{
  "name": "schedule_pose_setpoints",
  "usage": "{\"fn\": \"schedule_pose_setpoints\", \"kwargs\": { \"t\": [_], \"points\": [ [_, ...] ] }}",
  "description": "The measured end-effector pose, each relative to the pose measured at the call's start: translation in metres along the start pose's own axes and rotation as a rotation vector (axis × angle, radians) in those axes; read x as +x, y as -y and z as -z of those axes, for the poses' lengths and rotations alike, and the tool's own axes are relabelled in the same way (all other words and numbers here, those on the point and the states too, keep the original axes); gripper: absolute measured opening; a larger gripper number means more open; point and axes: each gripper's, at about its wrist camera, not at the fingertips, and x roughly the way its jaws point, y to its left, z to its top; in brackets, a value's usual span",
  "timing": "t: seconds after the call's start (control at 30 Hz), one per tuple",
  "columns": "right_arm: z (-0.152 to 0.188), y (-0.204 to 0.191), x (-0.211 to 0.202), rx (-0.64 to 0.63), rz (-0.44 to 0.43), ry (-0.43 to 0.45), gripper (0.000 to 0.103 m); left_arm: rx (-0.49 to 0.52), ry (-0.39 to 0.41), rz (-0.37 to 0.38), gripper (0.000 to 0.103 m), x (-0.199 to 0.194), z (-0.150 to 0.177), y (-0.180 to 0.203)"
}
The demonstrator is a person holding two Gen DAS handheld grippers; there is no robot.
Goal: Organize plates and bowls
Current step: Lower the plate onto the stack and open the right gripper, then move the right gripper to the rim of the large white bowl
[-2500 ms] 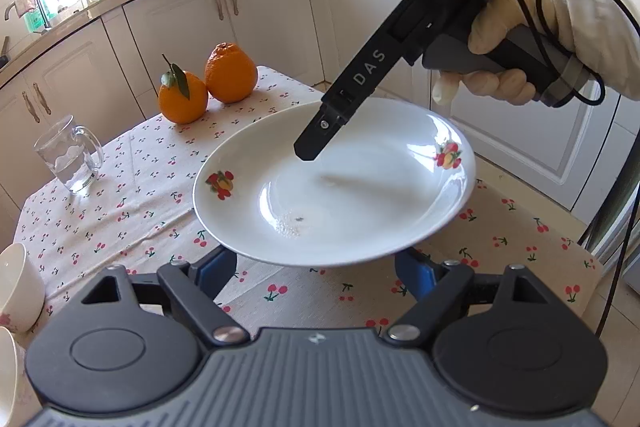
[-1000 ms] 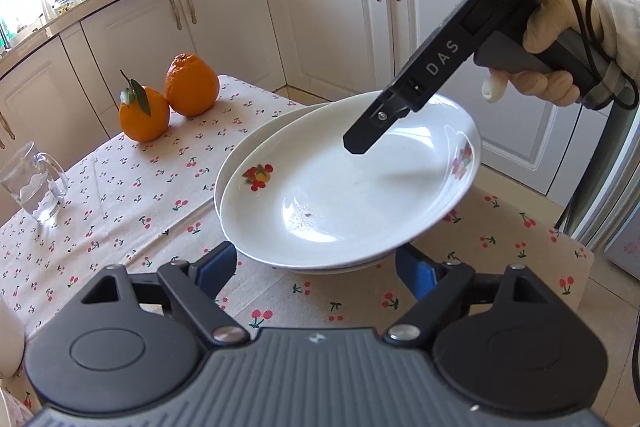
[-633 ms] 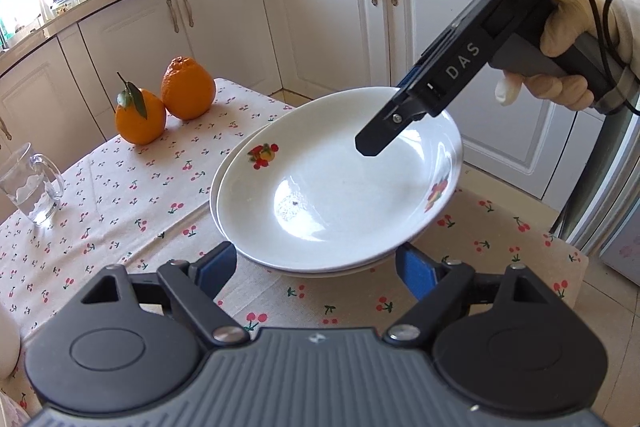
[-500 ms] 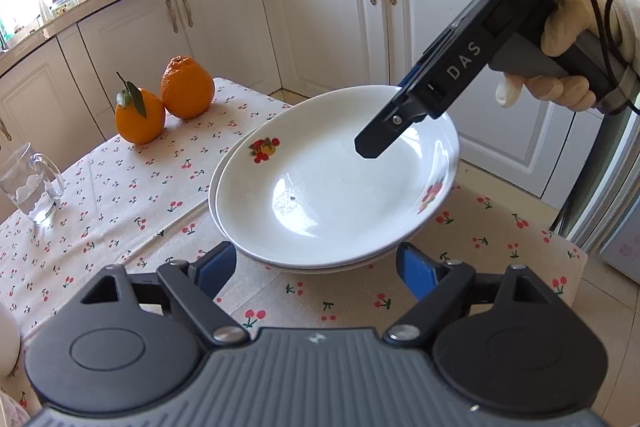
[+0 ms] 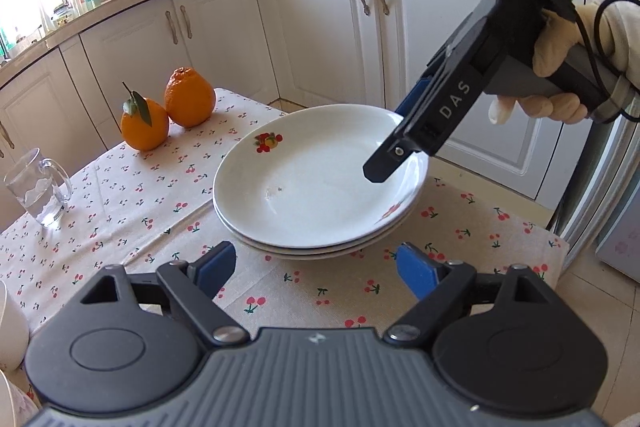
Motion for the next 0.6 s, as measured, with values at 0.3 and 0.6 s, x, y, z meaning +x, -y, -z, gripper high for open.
{"fn": "schedule_pose_setpoints", "kwargs": {
  "t": [0.3,0.6],
  "points": [
    [0.013,-0.032,-0.031,-0.029,-0.011,0.089,0.103,-0.009,0.044,0.000,0.088,-0.027,0.006,-0.006],
    [0.022,-0.086,-0.054,-0.004,0.154,0.200,0.103,-0.021,0.065,-0.047,0.088,-0.059,0.023,-0.016]
  ]
}}
